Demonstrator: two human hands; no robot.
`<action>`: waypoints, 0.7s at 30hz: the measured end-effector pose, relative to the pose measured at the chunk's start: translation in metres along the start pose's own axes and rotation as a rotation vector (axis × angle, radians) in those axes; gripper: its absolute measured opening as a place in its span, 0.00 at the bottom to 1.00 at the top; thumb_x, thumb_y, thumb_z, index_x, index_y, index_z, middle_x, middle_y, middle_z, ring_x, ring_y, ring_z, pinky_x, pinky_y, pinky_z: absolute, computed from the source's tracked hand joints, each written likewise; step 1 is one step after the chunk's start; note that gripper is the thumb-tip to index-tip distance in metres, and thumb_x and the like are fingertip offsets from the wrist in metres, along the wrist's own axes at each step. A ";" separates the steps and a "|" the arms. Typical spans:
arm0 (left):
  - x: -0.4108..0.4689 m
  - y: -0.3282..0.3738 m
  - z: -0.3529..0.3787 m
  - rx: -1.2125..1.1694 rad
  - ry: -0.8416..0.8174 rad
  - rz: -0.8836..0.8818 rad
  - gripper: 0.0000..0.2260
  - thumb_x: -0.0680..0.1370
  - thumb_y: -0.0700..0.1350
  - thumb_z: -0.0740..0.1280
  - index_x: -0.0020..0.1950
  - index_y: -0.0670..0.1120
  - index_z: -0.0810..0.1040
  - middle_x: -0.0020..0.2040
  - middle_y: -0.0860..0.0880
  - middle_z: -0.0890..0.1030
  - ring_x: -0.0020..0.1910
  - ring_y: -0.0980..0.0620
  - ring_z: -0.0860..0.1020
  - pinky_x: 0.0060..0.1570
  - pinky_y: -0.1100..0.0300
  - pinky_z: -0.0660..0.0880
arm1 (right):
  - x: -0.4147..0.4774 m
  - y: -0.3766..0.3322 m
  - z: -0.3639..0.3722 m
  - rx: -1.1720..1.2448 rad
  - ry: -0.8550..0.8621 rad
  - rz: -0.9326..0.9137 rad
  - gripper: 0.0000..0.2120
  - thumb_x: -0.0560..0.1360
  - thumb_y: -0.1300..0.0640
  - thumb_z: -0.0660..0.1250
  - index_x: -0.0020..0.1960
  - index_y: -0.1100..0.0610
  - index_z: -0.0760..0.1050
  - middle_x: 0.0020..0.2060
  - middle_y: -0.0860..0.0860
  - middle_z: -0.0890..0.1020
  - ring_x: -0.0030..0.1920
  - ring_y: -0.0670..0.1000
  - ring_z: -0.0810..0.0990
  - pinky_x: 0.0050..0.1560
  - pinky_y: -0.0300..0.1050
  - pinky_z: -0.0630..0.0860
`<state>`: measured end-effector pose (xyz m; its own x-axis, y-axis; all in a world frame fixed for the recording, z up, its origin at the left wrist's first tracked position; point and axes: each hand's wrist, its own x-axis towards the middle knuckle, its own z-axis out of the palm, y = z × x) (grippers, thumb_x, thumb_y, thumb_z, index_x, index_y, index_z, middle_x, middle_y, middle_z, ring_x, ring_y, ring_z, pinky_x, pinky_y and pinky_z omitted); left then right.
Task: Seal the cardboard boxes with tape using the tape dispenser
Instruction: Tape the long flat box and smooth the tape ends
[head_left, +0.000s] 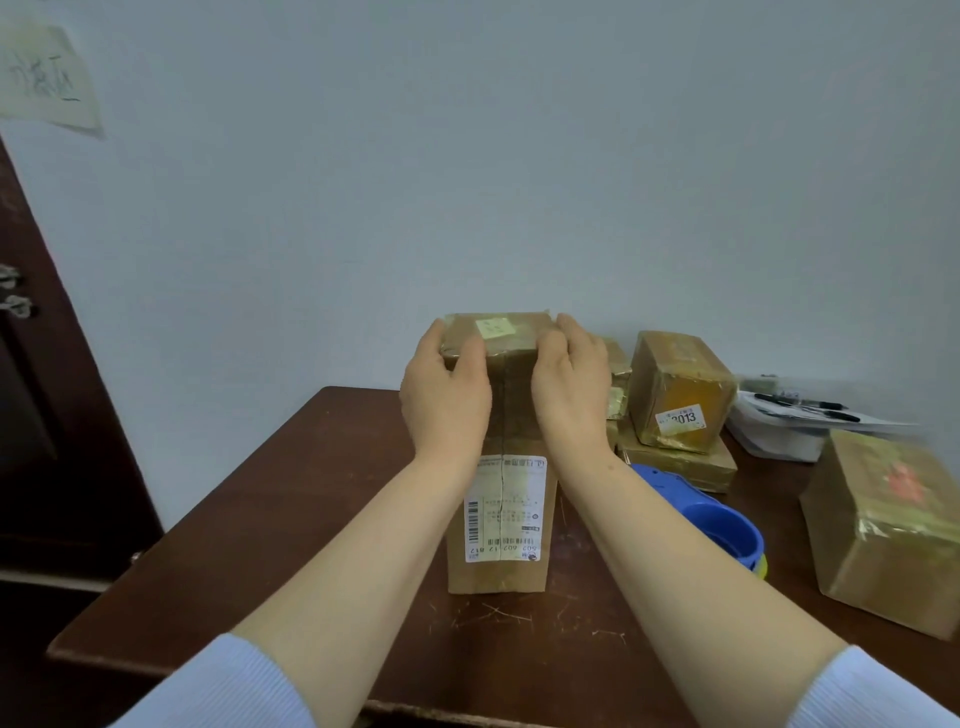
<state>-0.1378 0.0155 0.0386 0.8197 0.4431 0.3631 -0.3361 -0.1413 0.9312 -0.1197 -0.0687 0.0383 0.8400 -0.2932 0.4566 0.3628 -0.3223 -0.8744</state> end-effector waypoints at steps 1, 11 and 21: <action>0.001 0.001 -0.003 0.079 -0.025 0.056 0.09 0.80 0.46 0.60 0.56 0.54 0.78 0.48 0.57 0.79 0.50 0.53 0.76 0.51 0.62 0.68 | -0.001 -0.001 -0.002 -0.040 -0.004 -0.026 0.20 0.80 0.60 0.50 0.71 0.59 0.66 0.67 0.54 0.69 0.60 0.45 0.65 0.45 0.27 0.56; 0.020 0.006 -0.024 0.851 -0.218 0.469 0.13 0.82 0.45 0.50 0.48 0.42 0.72 0.40 0.44 0.77 0.42 0.40 0.74 0.39 0.55 0.62 | 0.007 -0.003 -0.024 -0.509 -0.197 -0.272 0.21 0.83 0.50 0.49 0.64 0.59 0.72 0.61 0.56 0.76 0.65 0.56 0.71 0.56 0.41 0.62; 0.025 -0.004 -0.026 0.838 -0.315 0.586 0.21 0.83 0.48 0.49 0.73 0.43 0.68 0.74 0.50 0.65 0.75 0.56 0.58 0.69 0.64 0.54 | 0.016 -0.011 -0.028 -0.512 -0.336 -0.318 0.16 0.80 0.57 0.55 0.57 0.61 0.80 0.71 0.53 0.70 0.74 0.47 0.61 0.67 0.38 0.60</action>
<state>-0.1280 0.0499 0.0436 0.7571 -0.1230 0.6416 -0.3888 -0.8741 0.2913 -0.1214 -0.0950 0.0602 0.8339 0.1543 0.5298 0.4455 -0.7548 -0.4814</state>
